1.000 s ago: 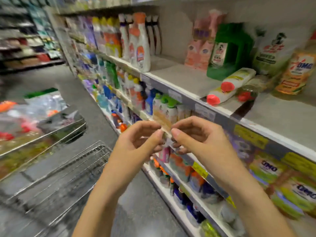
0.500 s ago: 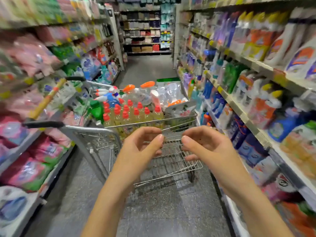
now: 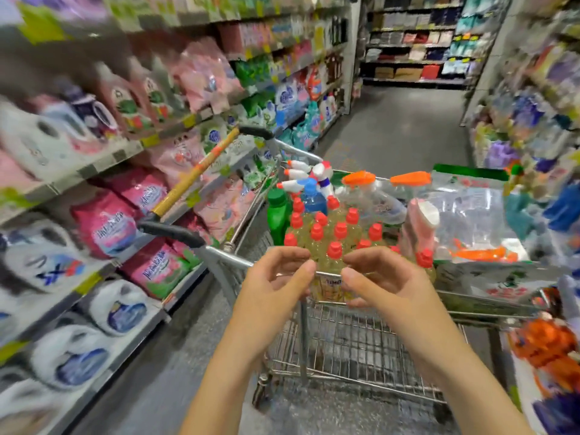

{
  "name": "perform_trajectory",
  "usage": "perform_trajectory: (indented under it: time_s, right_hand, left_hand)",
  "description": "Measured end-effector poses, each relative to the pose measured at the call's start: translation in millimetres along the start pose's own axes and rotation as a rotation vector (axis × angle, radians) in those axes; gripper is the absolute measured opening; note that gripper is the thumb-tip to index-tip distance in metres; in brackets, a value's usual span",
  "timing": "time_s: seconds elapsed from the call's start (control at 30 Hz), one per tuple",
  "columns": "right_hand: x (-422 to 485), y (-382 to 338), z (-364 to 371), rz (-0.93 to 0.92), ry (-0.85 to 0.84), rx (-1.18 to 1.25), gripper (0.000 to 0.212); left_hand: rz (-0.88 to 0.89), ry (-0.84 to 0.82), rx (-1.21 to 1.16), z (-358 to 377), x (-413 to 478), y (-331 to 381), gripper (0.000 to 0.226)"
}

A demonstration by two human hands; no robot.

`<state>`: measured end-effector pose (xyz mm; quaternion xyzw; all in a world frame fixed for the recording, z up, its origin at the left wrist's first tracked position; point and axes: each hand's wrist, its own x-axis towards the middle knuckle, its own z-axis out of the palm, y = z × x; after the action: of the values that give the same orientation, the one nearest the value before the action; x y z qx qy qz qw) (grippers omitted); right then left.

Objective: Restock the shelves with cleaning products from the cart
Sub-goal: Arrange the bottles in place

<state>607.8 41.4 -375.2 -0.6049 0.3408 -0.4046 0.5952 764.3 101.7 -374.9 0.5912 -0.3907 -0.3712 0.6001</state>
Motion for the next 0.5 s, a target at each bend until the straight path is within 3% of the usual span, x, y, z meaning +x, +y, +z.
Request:
perform_trajectory:
  time_s: [0.37, 0.5]
  right_hand:
    - [170, 45, -7, 0.142, -0.114, -0.025, 0.019]
    - [218, 64, 6, 0.167, -0.097, -0.063, 0.025]
  left_hand:
    - [-0.167, 0.214, 0.138, -14, 132, -31, 0.012]
    - [-0.217, 0.181, 0.171, -24, 180, -46, 0.012]
